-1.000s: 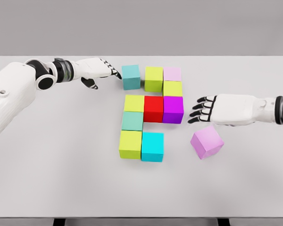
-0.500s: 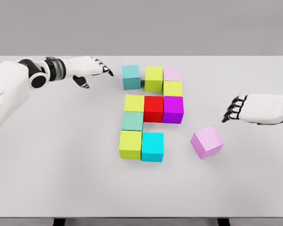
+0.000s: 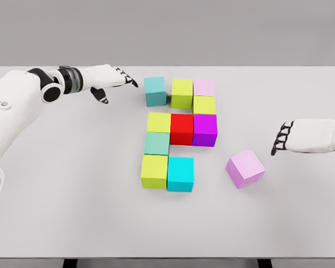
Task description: Assemble the squares on the desktop into the number 2
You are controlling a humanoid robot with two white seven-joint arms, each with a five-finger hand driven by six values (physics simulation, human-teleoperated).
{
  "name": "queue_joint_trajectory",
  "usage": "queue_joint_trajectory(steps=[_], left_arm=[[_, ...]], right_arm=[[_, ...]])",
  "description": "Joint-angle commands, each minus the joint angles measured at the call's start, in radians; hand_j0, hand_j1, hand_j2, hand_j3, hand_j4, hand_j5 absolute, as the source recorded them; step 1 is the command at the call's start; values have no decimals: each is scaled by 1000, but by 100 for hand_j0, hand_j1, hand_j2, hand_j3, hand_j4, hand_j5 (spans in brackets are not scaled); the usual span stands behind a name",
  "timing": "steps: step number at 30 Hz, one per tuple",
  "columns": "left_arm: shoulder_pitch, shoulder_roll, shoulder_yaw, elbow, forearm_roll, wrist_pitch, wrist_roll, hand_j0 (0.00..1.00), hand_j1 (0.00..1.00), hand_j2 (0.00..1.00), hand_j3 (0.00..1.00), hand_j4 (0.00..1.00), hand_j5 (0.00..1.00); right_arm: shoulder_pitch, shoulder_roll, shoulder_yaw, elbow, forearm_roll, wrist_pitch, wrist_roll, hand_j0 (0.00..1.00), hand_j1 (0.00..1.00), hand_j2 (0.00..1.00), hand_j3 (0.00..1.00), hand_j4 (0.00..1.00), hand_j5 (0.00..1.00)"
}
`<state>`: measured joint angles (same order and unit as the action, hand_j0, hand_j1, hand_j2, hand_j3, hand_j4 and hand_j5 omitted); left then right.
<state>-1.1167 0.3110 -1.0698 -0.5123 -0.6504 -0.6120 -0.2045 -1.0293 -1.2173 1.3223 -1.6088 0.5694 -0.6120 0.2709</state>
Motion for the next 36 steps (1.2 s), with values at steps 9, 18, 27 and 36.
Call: queue_joint_trajectory(steps=[9, 18, 27, 36], left_arm=[[-8, -30, 10, 34, 5, 1, 0, 96, 96, 96, 96, 96, 96], [-8, -56, 17, 32, 5, 1, 0, 99, 99, 99, 99, 99, 99], [-6, -59, 17, 31, 5, 1, 0, 99, 99, 99, 99, 99, 99], [-6, -59, 17, 31, 5, 1, -6, 99, 99, 99, 99, 99, 99]], right_arm=[[3, 38, 54, 58, 29, 1, -79, 74, 74, 74, 74, 74, 74], [12, 82, 94, 53, 86, 1, -78, 73, 73, 73, 73, 73, 73], [15, 78, 95, 9, 83, 1, -78, 73, 73, 73, 73, 73, 73], [15, 56, 86, -42, 75, 1, -75, 73, 73, 73, 73, 73, 73]])
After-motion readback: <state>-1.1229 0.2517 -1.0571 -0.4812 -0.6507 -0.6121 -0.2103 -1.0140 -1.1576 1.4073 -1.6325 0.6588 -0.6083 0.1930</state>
